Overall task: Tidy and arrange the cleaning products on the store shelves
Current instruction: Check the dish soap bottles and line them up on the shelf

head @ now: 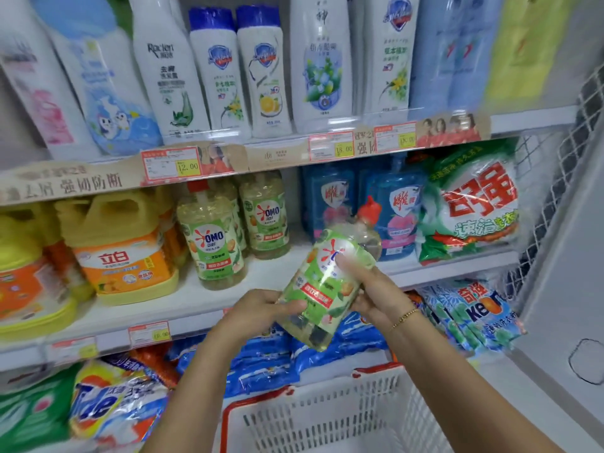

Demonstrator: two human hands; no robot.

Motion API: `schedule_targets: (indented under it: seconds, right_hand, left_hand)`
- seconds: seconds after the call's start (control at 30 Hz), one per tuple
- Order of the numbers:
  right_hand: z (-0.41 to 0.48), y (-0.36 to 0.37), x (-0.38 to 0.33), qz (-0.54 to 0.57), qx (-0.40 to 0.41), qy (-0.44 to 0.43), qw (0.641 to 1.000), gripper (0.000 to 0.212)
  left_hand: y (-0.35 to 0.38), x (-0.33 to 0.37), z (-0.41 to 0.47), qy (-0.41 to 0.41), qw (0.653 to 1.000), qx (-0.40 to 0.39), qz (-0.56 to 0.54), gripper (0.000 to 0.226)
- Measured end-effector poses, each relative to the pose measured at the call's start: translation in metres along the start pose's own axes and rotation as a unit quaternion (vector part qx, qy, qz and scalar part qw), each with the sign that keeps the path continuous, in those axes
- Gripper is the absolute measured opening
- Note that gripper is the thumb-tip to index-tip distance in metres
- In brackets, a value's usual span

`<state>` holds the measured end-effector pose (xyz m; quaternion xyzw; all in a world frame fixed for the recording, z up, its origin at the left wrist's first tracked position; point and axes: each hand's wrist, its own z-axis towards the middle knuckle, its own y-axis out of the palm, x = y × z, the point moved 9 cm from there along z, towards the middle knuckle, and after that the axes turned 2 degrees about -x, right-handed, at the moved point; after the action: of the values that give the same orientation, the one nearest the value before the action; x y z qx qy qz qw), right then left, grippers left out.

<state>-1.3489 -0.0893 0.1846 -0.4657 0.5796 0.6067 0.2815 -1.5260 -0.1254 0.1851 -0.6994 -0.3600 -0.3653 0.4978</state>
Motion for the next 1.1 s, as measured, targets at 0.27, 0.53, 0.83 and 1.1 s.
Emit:
schedule_targets:
  seconds: [0.27,0.53,0.83,1.1]
  right_hand:
    - [-0.060,0.013,-0.030,-0.134,-0.090,-0.042,0.986,0.081]
    - [-0.102,0.070,-0.059,-0.227,-0.206,-0.097,0.947,0.053]
    - [-0.093,0.099,-0.049,-0.270,-0.192,-0.143,0.933,0.054]
    - [-0.095,0.090,-0.010,-0.375,-0.137,-0.257,0.880,0.077]
  left_hand:
    - [0.040,0.018,-0.049,0.085,0.987,-0.029,-0.136,0.062]
    - [0.030,0.038,-0.078,0.164,0.960,-0.032,-0.224,0.096]
    - [0.009,0.023,-0.087,0.187,0.936,0.073,-0.291,0.077]
    - [-0.040,0.026,-0.114,0.238,0.897,0.194,-0.319,0.064]
